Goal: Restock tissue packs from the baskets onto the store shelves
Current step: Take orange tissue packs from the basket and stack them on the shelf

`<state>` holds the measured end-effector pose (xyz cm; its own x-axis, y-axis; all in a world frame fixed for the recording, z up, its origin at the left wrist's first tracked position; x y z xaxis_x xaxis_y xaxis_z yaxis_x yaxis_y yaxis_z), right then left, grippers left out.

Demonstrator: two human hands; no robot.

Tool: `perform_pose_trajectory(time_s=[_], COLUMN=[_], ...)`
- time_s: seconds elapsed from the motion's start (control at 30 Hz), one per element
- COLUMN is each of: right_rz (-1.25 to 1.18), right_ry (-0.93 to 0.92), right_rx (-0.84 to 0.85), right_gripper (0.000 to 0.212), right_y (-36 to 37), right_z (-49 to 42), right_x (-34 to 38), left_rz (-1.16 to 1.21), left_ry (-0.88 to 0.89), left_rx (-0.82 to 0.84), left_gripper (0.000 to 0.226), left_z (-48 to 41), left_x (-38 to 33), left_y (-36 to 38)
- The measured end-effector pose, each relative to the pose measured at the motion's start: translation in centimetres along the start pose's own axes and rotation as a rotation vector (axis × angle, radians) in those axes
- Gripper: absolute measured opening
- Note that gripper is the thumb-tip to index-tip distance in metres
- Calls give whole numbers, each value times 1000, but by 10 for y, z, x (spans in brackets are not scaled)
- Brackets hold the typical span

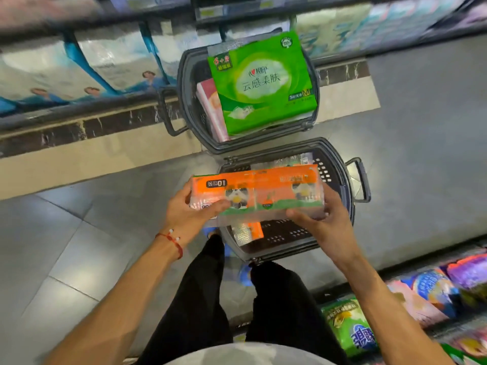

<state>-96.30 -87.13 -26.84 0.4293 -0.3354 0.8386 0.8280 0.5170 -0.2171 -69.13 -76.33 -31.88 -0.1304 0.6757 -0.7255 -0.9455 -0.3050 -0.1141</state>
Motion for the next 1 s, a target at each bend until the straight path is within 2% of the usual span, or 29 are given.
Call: perform_pose_trajectory(time_s=[0.07, 0.1, 0.37, 0.5, 0.53, 0.63, 0.7, 0.77, 0.83, 0.93, 1.0], right_rz=[16, -16, -142, -122, -100, -77, -78, -73, -63, -43, -51], right_ry=[-40, -62, -232, -311, -326, -377, -391, -403, -430, -480, -494], right_rx=[-71, -88, -76, -56, -49, -37, -18, 17, 63, 124, 153], right_gripper=[57, 58, 63, 55, 50, 31, 39, 32, 22, 22, 19], right_y=[0, 3, 14, 25, 28, 37, 48, 62, 79, 109, 135], right_z=[7, 11, 51, 72, 76, 87, 94, 102, 106, 110, 109], right_x=[16, 23, 72, 113, 124, 161, 185, 209, 231, 261, 282], left_rz=[-49, -70, -97, -104, -95, -59, -23, 26, 77, 214, 282], left_ry=[39, 68, 319, 455, 482, 575, 607, 627, 640, 606, 591], left_rx=[38, 58, 57, 17, -18, -135, -221, -272, -302, -341, -383], left_gripper=[43, 41, 73, 88, 87, 63, 57, 55, 62, 89, 97], left_z=[12, 20, 121, 181, 195, 236, 256, 269, 276, 282, 285], left_x=[-17, -27, -74, -91, -97, -120, -128, -127, -121, -108, -103], left_y=[-13, -18, -60, -80, -86, -101, -115, -131, -149, -176, -201])
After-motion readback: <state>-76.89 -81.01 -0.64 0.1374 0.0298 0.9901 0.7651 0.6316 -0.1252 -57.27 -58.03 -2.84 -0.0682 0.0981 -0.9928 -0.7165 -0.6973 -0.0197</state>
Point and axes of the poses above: each hand's wrist, its own z-axis away from the middle knuckle, its own y-axis out of the palm, x = y × z, the point moved 8 cm from there along -z, towards the middle knuckle, and after that the axes turned 5 degrees about x, right-handed, at the moved point
